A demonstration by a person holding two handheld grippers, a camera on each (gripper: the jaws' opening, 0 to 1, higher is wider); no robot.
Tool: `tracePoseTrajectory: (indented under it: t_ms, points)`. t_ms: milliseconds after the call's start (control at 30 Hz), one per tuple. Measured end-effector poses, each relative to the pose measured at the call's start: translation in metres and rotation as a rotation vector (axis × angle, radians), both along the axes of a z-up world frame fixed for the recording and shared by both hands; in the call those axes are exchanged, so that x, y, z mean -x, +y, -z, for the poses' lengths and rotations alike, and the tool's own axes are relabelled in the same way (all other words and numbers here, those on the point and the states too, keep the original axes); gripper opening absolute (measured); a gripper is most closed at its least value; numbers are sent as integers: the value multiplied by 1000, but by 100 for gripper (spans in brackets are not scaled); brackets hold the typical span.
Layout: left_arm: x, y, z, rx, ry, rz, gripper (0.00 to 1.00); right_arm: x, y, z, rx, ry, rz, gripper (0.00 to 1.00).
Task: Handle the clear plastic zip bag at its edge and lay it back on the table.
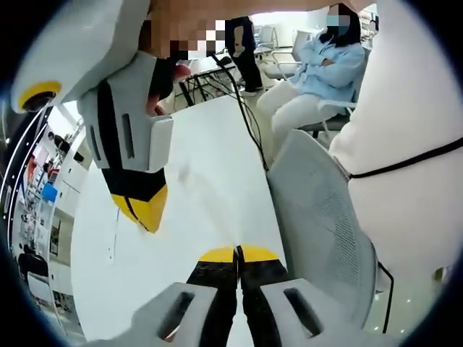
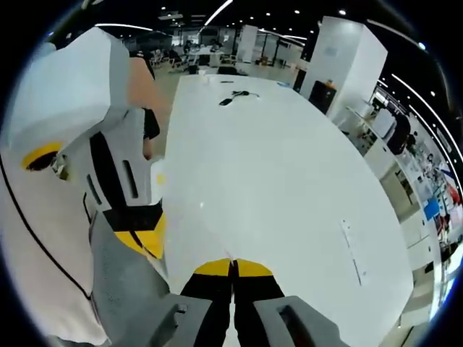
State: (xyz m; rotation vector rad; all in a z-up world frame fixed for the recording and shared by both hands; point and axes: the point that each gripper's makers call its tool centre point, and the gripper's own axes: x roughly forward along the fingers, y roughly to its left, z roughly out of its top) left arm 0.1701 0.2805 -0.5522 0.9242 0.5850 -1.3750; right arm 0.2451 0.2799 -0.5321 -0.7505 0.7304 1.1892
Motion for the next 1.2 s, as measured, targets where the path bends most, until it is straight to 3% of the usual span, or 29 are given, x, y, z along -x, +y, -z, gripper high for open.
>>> tracePoseTrajectory:
  t_ms: [333,867,1200]
  points:
    - [2,-1,2,3,3,-6,0,-6,-3,0,-4,-10,19,0]
    - [-2,2,7,-18,-39,-4,0,-16,-5,-5,-29,-42,65,0]
    - [-11,7,8,-28,-66,-25,0,-6,1,-5,-21,-45,16,0]
